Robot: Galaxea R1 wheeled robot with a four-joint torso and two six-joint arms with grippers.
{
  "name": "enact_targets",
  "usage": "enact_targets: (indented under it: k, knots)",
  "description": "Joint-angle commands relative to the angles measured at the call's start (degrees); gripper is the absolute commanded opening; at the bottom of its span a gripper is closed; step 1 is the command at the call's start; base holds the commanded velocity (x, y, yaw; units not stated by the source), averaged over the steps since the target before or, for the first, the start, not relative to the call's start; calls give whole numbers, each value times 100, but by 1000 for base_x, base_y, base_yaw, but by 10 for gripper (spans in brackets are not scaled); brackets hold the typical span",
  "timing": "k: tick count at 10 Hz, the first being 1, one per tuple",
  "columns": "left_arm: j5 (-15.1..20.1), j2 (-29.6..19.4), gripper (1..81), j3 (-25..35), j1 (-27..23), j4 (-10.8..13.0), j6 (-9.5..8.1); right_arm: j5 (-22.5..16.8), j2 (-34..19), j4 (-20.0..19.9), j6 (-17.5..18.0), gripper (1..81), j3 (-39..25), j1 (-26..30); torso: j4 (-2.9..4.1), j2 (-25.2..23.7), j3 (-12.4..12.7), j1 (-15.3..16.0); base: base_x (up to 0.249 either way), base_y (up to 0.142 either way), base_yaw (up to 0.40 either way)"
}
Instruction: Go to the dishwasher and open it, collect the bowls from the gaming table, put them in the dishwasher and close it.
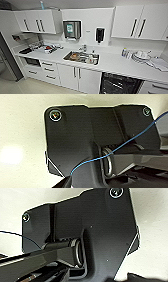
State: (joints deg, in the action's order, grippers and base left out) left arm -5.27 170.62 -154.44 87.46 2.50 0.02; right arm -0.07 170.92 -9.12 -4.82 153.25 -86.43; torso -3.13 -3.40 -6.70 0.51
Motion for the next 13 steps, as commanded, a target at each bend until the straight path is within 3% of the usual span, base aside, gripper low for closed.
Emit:
enact_targets:
  k: [1, 5, 7, 13]
  knots:
    - [263, -184, 811, 288, -198, 110, 32, -415, -220, 103, -11, 811, -398, 200, -2, 0, 0, -2, 0, 0, 359]
    - [184, -739, 811, 1187, -171, 110, 24, -335, -1154, 165, -19, 811, -2097, 139, 0, 0, 0, 0, 0, 0, 359]
    - [26, -801, 811, 1302, -127, 119, 24, -335, -1146, 200, -19, 811, -2116, 139, 0, 0, 0, 0, 0, 0, 359]
    - [26, -792, 811, 1311, -101, 162, 24, -292, -1146, 261, -19, 811, -2125, 77, 0, 0, 0, 0, 0, 0, 359]
